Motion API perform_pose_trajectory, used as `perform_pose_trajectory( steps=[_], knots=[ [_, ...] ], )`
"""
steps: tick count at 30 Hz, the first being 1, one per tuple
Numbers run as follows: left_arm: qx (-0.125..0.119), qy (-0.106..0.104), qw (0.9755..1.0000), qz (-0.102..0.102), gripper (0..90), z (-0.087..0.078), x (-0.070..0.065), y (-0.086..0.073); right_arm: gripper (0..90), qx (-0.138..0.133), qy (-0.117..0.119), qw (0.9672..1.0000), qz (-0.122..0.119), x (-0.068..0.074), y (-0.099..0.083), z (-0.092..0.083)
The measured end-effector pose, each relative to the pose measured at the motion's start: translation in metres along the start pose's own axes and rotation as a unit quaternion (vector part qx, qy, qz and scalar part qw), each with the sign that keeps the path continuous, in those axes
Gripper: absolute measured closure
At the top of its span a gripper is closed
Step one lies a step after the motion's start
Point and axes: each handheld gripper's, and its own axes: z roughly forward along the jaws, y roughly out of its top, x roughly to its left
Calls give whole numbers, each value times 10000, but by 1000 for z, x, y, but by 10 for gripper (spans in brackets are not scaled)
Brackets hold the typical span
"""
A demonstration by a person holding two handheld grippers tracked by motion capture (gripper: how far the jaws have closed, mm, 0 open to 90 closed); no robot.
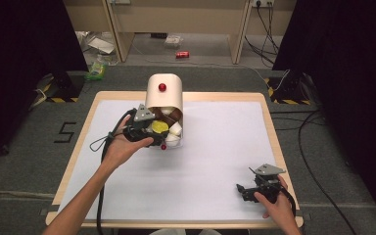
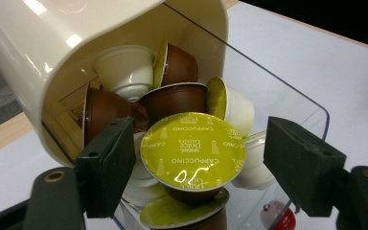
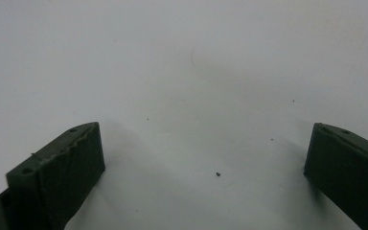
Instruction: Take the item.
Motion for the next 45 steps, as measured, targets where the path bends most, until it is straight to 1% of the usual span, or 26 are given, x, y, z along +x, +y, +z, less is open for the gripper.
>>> perform_pose_trajectory(
  steps=[1, 2, 3, 4, 5, 10, 13, 16, 18, 27, 30, 37, 45],
  knots=[
    [15, -61, 10000, 5, 267, 2, 1, 0, 4, 0, 0, 10000, 0, 0, 0, 0],
    [27, -72, 10000, 4, 278, 3, 2, 0, 4, 0, -2, 10000, 0, 0, 0, 0],
    [23, -71, 10000, -22, 291, 4, 2, 0, 4, 1, 0, 10000, 3, 0, 0, 0],
    [64, -72, 10000, 12, 297, 4, 3, 0, 4, 2, 0, 10000, 1, 0, 0, 0],
    [93, -88, 9999, -2, 309, 6, 3, 0, 4, -2, -1, 10000, 12, 0, 0, 0],
    [156, -89, 9998, -67, 327, 11, 6, 0, 4, -3, -2, 10000, 1, 0, 0, 0],
    [256, -119, 9996, -51, 348, 15, 7, -1, 4, -3, 0, 10000, 2, 0, 0, 0],
    [247, -170, 9995, -105, 350, 15, 9, 0, 4, -7, -3, 10000, 12, 0, 0, 0],
    [249, -196, 9994, -105, 370, 15, 9, 0, 4, -7, -2, 10000, 11, 0, 0, 0],
    [261, -267, 9992, -137, 377, 15, 11, 0, 4, -5, -2, 10000, -4, 0, 0, 0],
    [274, -246, 9993, -96, 377, 15, 10, 0, 4, -3, -1, 10000, -1, 0, 0, 0],
    [250, -235, 9994, -70, 378, 12, 9, 1, 4, -3, -2, 10000, 0, 0, 0, 0],
    [181, -287, 9994, -99, 378, 7, 9, 2, 4, -3, -1, 10000, 3, 0, 0, 0]
  ],
)
